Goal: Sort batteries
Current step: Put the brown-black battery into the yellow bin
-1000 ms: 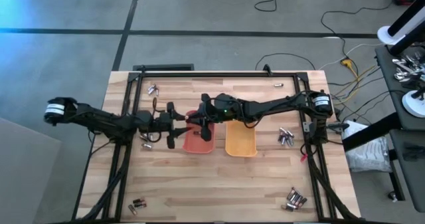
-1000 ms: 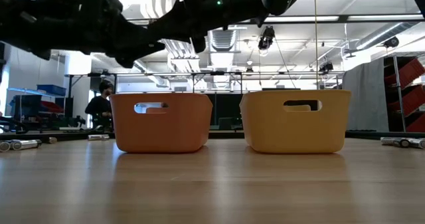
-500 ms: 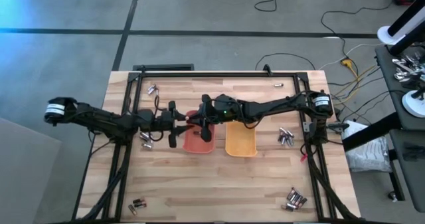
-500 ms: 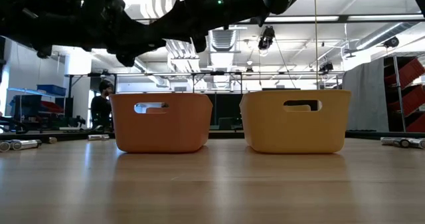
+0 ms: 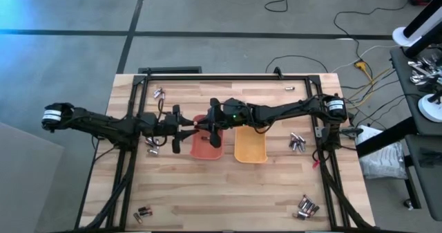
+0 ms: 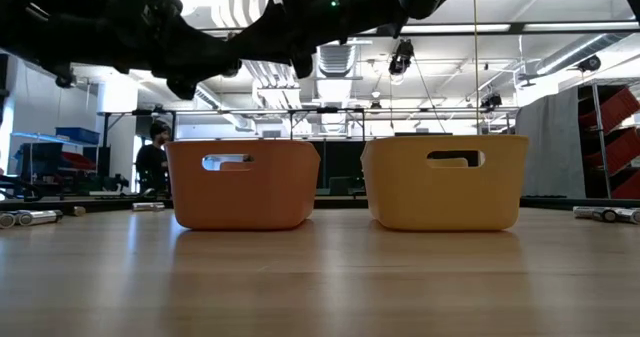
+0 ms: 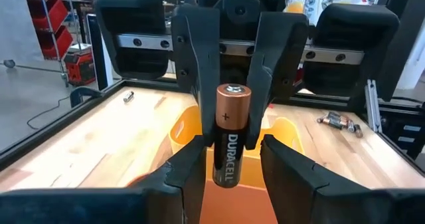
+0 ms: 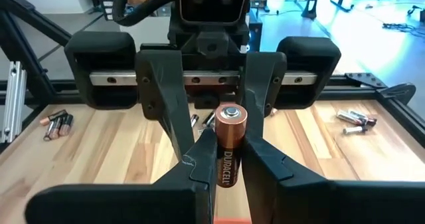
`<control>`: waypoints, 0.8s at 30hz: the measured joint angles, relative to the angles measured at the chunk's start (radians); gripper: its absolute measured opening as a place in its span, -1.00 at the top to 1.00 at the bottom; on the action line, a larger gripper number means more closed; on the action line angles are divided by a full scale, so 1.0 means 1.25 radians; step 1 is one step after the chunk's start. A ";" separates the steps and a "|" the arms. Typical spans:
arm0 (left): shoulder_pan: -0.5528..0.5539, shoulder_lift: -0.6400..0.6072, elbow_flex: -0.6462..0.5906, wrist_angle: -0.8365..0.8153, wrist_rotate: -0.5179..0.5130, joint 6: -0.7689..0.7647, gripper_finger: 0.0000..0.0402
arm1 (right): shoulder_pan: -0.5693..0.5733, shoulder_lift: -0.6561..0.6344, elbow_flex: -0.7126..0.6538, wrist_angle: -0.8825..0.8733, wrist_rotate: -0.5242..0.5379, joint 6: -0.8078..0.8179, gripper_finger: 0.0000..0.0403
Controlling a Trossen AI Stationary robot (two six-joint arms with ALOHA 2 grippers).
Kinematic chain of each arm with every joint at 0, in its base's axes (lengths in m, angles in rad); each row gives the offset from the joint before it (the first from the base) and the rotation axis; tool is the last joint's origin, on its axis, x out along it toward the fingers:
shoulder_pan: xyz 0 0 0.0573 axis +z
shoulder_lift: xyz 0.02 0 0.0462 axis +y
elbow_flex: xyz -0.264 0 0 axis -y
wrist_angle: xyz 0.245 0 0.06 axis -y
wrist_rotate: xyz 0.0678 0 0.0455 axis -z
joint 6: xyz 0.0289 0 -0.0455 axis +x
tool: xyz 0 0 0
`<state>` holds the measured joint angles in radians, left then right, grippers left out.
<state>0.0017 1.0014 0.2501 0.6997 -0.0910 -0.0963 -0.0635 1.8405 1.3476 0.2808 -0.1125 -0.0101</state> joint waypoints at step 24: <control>0.000 0.031 0.000 0.013 -0.001 0.021 0.39 | 0.000 -0.011 0.001 -0.005 0.000 0.002 0.79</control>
<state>0.0013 1.0397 0.2501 0.7161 -0.0921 -0.0703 -0.0631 1.8271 1.3487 0.2746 -0.1127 -0.0074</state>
